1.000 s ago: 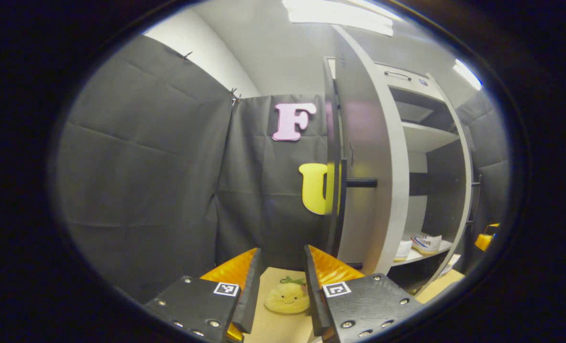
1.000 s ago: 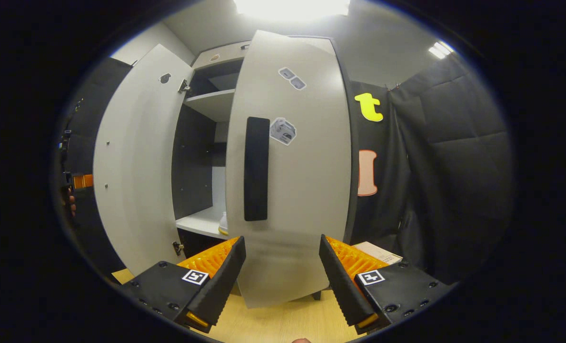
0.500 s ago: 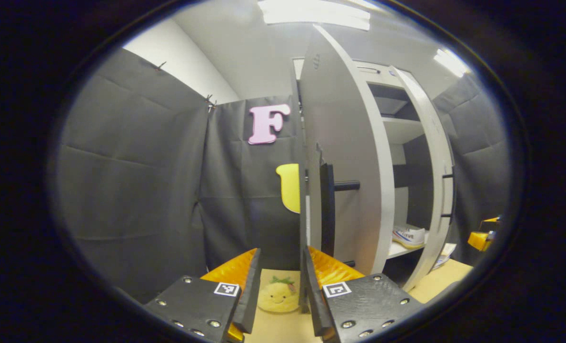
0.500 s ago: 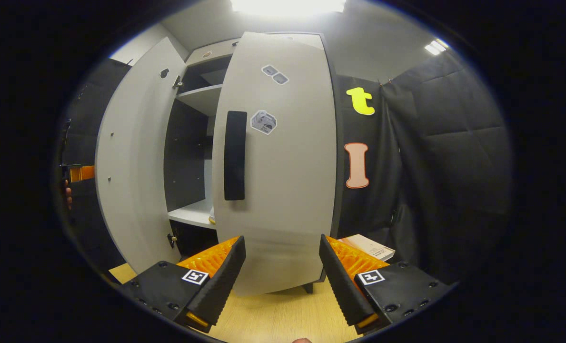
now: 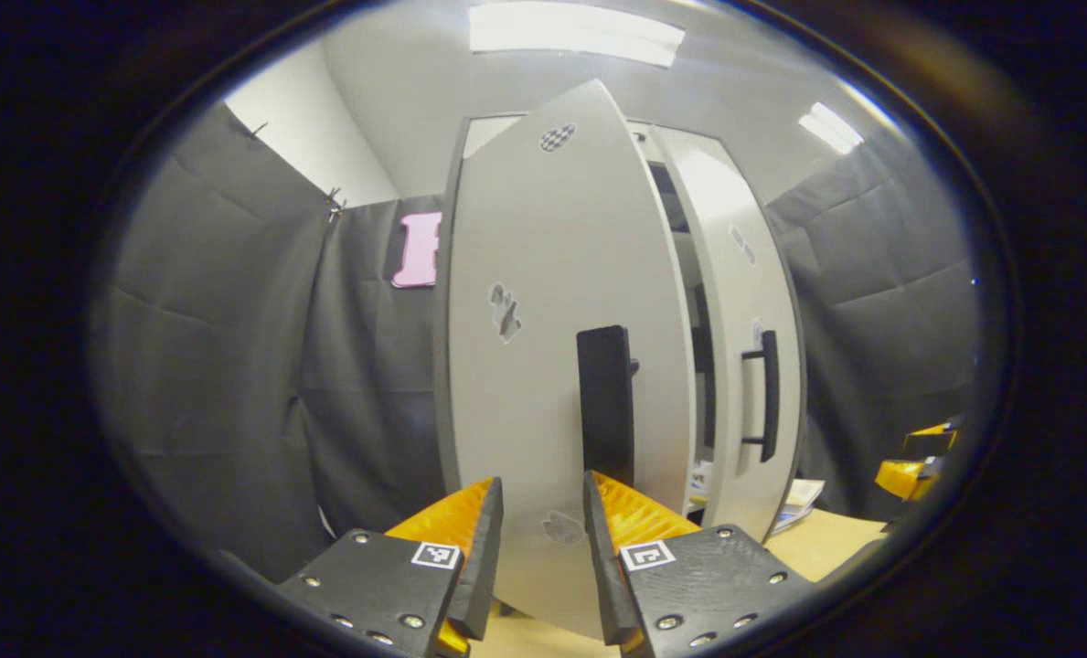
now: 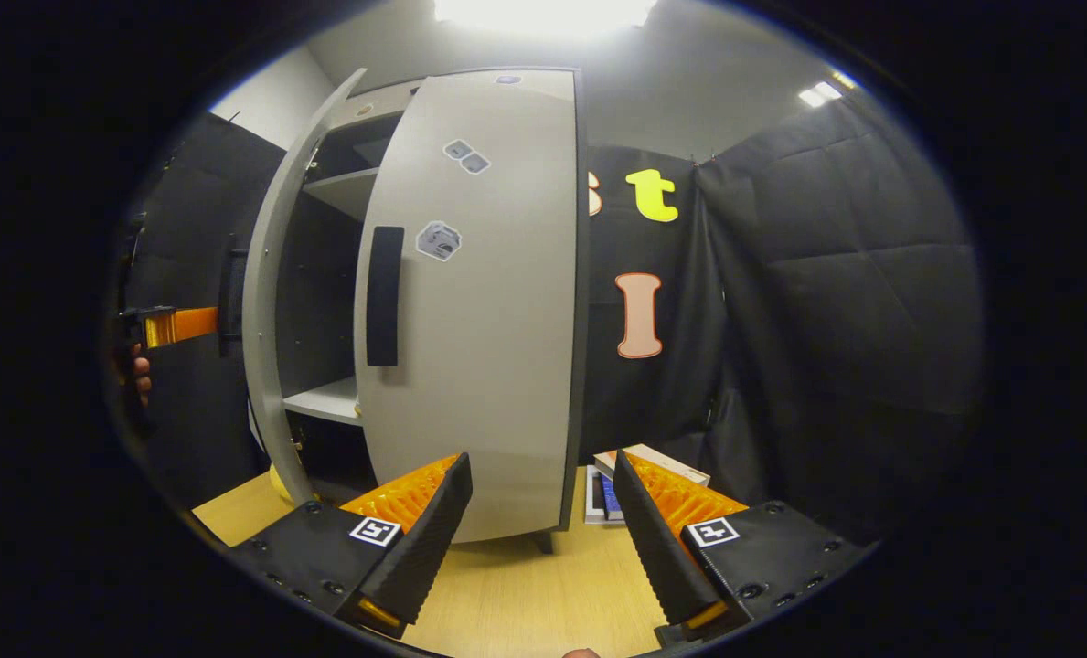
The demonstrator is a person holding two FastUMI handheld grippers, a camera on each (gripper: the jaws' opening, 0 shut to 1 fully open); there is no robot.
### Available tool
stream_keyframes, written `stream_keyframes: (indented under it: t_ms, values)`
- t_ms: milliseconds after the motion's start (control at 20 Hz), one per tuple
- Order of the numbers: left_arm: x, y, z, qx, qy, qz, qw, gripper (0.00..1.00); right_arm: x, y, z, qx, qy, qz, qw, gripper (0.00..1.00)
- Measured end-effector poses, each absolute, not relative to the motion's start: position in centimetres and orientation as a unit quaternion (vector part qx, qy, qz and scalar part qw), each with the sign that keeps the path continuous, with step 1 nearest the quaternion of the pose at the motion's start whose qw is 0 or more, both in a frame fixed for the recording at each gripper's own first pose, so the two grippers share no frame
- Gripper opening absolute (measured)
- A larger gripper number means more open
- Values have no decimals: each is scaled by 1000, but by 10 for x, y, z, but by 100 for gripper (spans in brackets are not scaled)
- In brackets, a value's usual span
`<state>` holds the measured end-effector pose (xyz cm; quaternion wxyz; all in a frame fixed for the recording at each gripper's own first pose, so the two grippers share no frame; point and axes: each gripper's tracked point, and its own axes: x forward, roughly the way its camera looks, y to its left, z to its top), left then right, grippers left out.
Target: Grab one shoe with the right hand and put it into the shoe cabinet, grab the other shoe with the left hand and put it into the shoe cabinet; then close the right door with the right hand and the left door with the left hand.
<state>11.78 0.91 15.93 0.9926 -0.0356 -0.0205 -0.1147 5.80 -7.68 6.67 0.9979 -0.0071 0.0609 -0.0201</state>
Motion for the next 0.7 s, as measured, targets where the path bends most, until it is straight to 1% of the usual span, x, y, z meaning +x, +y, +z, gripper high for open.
stream_keyframes:
  t_ms: [150,300,350,650,700]
  values:
    - [129,-19,160,-43,-19,-126,991,51,47,-98,66,-5,63,-39,997,98]
    - [134,-20,161,-46,-24,-118,992,50,40,-114,67,-4,61,-55,997,98]
    - [135,-20,159,-51,-21,-117,992,46,39,-117,68,-3,62,-57,996,98]
    - [137,3,149,-58,-4,-103,993,46,43,-109,70,-1,59,-52,997,98]
    - [135,6,146,-53,-1,-105,993,50,44,-104,71,-1,58,-48,997,98]
